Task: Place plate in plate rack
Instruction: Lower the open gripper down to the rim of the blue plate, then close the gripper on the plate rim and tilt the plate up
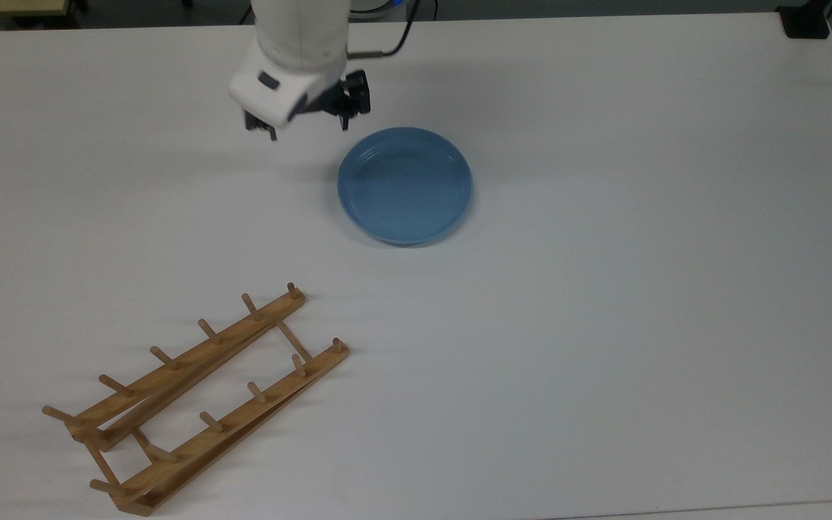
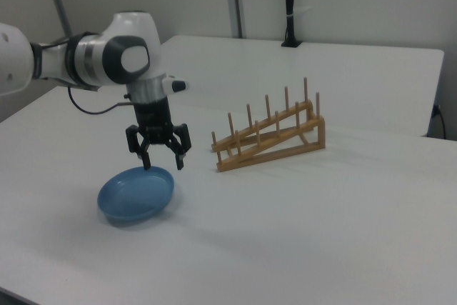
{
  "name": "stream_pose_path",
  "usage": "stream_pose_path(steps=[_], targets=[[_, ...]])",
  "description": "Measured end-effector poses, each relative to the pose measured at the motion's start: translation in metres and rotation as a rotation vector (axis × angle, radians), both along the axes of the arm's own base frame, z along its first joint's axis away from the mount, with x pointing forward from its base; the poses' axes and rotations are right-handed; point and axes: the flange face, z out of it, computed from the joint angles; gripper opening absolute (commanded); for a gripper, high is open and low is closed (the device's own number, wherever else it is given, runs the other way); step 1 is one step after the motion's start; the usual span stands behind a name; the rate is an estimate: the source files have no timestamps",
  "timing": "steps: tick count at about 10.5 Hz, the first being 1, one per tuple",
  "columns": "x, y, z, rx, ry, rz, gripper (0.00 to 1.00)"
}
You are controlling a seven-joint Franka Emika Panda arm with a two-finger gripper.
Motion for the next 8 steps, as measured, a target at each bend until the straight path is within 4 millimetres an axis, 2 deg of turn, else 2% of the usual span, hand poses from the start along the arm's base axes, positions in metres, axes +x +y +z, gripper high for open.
stream_pose_path(steps=[1,3,7,8], targets=[[0.003,0.006,-0.020,-0.002,0.018,0.013,0.56],[0.010,0.019,-0.055,-0.004,0.047,0.036,0.44],[0.019,0.034,-0.101,-0.020,0.059,0.018,0.43],[0.020,0.034,-0.106,-0.034,0.059,0.026,0.36]])
